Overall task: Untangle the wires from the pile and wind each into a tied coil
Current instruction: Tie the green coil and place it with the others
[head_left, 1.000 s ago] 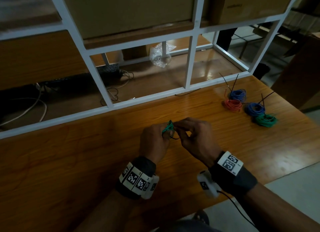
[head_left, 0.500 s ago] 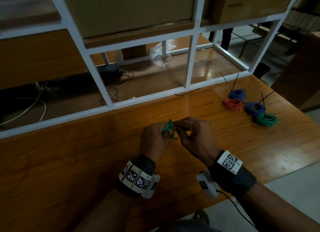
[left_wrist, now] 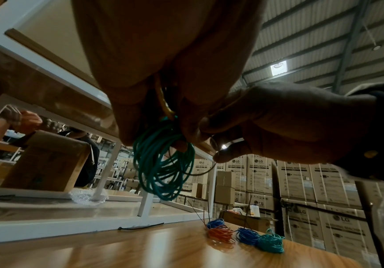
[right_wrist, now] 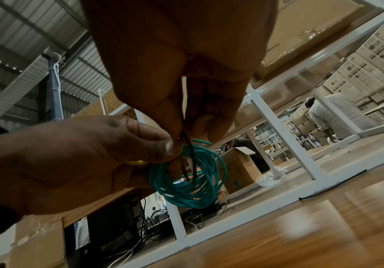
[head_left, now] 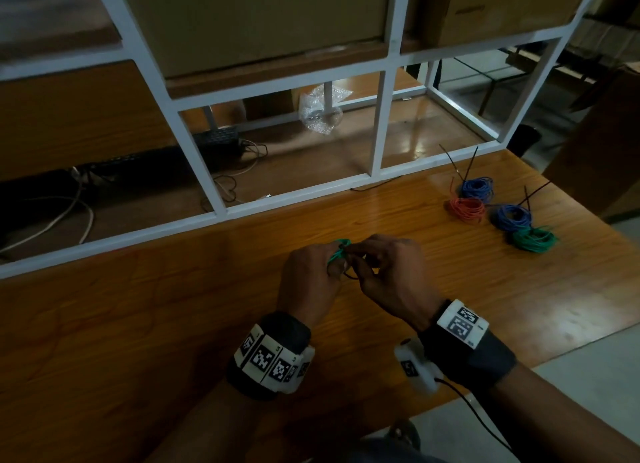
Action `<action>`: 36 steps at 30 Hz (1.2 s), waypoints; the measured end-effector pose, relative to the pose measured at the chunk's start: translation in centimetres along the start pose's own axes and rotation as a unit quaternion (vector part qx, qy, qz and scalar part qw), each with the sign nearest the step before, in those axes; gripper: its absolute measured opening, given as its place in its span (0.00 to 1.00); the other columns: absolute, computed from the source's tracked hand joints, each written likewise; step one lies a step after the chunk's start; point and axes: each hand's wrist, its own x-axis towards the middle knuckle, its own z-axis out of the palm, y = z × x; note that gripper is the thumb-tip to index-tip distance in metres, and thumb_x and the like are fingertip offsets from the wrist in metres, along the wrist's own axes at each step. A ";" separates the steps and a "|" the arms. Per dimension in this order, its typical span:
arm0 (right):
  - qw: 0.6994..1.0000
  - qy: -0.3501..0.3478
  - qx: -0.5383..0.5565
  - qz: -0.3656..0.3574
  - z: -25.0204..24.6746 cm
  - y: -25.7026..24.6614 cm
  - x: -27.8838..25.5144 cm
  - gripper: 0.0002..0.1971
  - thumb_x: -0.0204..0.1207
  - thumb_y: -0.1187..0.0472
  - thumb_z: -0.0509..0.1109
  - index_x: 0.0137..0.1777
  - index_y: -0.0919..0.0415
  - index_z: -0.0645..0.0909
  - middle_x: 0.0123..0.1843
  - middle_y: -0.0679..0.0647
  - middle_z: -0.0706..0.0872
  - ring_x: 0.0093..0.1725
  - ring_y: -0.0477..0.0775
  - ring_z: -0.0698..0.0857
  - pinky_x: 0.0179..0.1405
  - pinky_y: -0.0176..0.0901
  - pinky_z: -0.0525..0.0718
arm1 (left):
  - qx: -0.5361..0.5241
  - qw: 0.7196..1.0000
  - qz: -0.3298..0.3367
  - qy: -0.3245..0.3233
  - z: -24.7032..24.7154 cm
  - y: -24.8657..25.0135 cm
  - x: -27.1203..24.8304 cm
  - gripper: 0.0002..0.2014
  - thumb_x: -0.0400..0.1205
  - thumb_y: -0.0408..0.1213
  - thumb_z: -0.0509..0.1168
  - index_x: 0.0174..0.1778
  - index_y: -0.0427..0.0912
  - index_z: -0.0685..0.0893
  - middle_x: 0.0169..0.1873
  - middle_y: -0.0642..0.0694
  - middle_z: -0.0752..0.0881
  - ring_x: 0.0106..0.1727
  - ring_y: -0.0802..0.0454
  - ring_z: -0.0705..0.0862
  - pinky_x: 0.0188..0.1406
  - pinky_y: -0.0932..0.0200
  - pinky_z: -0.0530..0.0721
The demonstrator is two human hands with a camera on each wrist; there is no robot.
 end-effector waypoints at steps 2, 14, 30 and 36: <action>1.000 -0.003 0.001 0.000 -0.3 0.0 0.1 0.09 0.78 0.60 0.75 0.55 0.56 0.93 0.46 0.51 0.93 0.37 0.48 0.89 0.32 0.50 0.89 | 0.003 1.000 0.008 -0.006 0.0 0.0 0.0 0.15 0.83 0.36 0.70 0.66 0.47 0.87 0.51 0.44 0.92 0.44 0.51 0.88 0.31 0.63 0.82; 0.989 0.023 0.131 0.065 -0.5 0.5 0.1 0.07 0.80 0.61 0.79 0.56 0.53 0.89 0.43 0.43 0.93 0.44 0.38 0.91 0.34 0.39 0.89 | 0.076 0.996 0.031 -0.035 0.1 0.3 0.4 0.13 0.83 0.38 0.69 0.62 0.49 0.89 0.46 0.47 0.91 0.38 0.53 0.82 0.29 0.68 0.71; 0.979 0.022 0.174 0.101 -2.1 2.0 1.2 0.01 0.80 0.60 0.78 0.46 0.55 0.89 0.43 0.46 0.91 0.44 0.43 0.89 0.35 0.40 0.85 | -0.039 0.998 0.041 -0.034 0.7 -0.4 -0.6 0.29 0.82 0.44 0.72 0.78 0.60 0.73 0.60 0.52 0.88 0.52 0.60 0.86 0.44 0.71 0.85; 0.974 0.006 0.206 0.098 -2.5 1.9 1.4 0.02 0.80 0.63 0.78 0.46 0.59 0.89 0.43 0.47 0.91 0.44 0.41 0.89 0.34 0.32 0.82 | -0.071 0.996 0.047 -0.032 0.7 -0.5 -0.7 0.23 0.81 0.42 0.73 0.73 0.53 0.81 0.62 0.51 0.88 0.56 0.55 0.88 0.48 0.56 0.90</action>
